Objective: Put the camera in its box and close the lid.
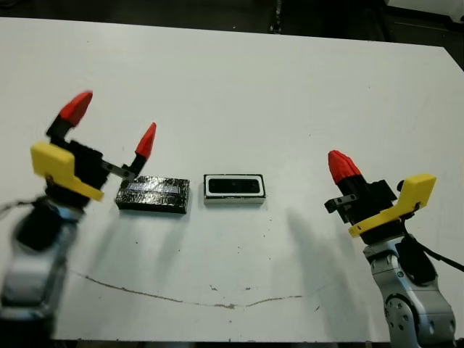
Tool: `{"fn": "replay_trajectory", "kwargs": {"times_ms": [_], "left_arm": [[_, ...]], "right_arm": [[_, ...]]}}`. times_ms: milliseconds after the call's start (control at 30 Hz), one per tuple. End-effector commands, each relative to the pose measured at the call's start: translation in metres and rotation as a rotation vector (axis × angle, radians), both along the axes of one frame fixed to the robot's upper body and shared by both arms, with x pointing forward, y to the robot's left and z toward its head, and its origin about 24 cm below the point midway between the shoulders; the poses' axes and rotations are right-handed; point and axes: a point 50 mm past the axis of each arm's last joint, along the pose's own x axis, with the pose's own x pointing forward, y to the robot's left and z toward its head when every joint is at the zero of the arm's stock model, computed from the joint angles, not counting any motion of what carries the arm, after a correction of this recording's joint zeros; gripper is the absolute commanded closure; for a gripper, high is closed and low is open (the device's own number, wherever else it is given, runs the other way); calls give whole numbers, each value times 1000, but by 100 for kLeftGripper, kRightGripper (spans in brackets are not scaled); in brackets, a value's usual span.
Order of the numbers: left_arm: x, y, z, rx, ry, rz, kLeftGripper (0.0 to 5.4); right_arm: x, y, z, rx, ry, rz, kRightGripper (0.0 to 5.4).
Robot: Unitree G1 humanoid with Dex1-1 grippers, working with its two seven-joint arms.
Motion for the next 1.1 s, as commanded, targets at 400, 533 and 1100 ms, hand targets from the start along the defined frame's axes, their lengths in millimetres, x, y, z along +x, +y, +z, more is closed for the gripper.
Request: {"fn": "replay_trajectory", "kwargs": {"times_ms": [400,533,1100], "left_arm": [[42,5,46,613,499,-591,0],[50,1,35,544,609,-697,0],[45,1,1,479,740,-774,0]], "right_arm": [[-3,-1,-3,-3,26,-28,539],[-2,-1,-4,-6,23,-32,539],[-3,-2,-7,-4,39,-46,539]]}}
